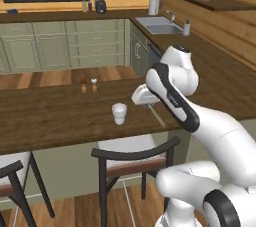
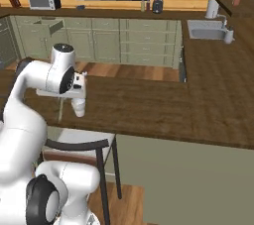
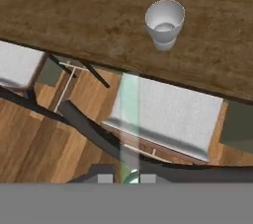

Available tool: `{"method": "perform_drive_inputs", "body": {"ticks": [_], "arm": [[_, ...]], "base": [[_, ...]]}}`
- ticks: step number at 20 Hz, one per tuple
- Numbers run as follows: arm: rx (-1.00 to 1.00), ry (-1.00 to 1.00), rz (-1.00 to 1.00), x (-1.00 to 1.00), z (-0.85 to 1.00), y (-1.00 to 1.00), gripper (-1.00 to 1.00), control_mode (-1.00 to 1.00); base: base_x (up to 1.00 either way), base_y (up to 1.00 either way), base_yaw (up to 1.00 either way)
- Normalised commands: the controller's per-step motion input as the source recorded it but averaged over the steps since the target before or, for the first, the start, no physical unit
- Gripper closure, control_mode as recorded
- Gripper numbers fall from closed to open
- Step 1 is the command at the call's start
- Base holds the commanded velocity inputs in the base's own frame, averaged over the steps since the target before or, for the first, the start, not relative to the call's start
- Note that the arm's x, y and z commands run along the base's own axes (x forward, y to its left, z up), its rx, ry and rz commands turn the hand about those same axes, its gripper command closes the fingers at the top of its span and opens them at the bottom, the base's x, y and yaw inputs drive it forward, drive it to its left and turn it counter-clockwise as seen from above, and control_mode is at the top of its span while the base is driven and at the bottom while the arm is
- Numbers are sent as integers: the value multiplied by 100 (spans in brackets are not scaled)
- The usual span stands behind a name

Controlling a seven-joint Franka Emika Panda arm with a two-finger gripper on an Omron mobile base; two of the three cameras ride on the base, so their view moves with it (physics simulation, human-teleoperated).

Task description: Take a straw from the drawer in front and place it inside the glass cup on the dining counter.

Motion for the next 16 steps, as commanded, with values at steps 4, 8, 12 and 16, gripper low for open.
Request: {"method": "perform_drive_inputs", "body": {"ticks": [4, 8, 12, 16], "arm": [[34, -22, 59, 20, 26, -39, 100, -100], [28, -22, 59, 39, 5, -1, 100, -100], [21, -19, 49, 47, 0, 38, 100, -100], [25, -6, 31, 56, 0, 47, 100, -100]], "base": [[0, 0, 0], [0, 0, 0], [0, 0, 0], [0, 0, 0]]}}
